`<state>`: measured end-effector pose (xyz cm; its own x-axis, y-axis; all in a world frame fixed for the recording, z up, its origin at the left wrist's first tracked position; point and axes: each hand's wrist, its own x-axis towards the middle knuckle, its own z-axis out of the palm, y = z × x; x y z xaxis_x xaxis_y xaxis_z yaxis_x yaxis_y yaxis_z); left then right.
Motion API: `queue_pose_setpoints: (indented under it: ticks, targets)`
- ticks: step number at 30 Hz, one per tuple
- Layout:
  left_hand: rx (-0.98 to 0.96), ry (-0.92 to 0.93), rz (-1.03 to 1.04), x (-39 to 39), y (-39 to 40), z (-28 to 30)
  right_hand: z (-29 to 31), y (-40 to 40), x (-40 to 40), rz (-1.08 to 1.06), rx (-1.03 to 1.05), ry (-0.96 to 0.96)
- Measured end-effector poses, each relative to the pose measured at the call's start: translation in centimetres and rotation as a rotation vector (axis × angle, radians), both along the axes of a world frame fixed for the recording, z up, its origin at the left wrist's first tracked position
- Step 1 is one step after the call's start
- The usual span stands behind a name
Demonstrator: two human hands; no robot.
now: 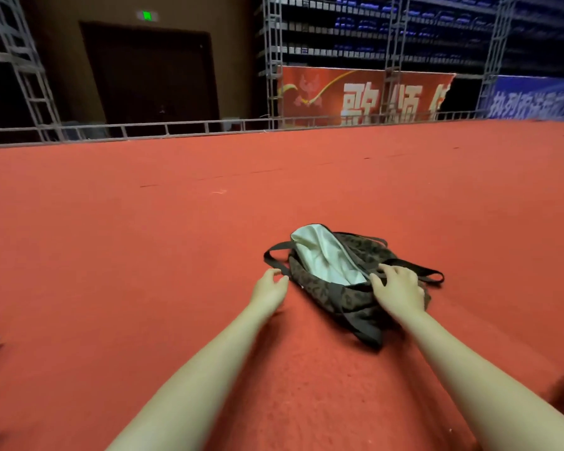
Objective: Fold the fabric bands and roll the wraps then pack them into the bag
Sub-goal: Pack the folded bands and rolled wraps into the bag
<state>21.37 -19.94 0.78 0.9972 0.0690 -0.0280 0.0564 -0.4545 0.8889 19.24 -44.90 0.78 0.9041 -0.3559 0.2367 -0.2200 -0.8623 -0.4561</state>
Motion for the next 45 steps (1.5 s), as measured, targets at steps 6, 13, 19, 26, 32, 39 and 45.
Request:
queue_pose_setpoints:
  ticks: [6,13,19,26,32,39,45]
  targets:
    - [-0.194,-0.018,0.010,5.0,-5.6,-2.6,-3.7,-1.0,2.3,0.011,-0.022,0.167]
    - [-0.059,-0.082,0.002,4.3,-4.2,-1.8,-3.3,-0.8,1.0,0.200,0.382,-0.066]
    - [0.215,-0.327,0.061,-4.6,5.0,2.7,2.0,4.8,-3.4,0.353,0.496,-0.283]
    - [0.458,-0.397,0.180,-20.1,16.8,7.7,5.1,16.0,-11.0,0.537,0.568,-0.352]
    - [0.650,-0.328,-0.010,-32.9,19.3,5.0,4.2,19.6,-17.5,0.524,0.787,-0.424]
    - [0.843,-0.191,-0.269,-39.4,17.9,0.3,0.0,15.2,-21.6,0.390,0.567,-0.363]
    - [0.556,-0.361,0.132,-36.5,22.4,0.6,3.4,15.4,-21.3,0.675,0.085,-0.144]
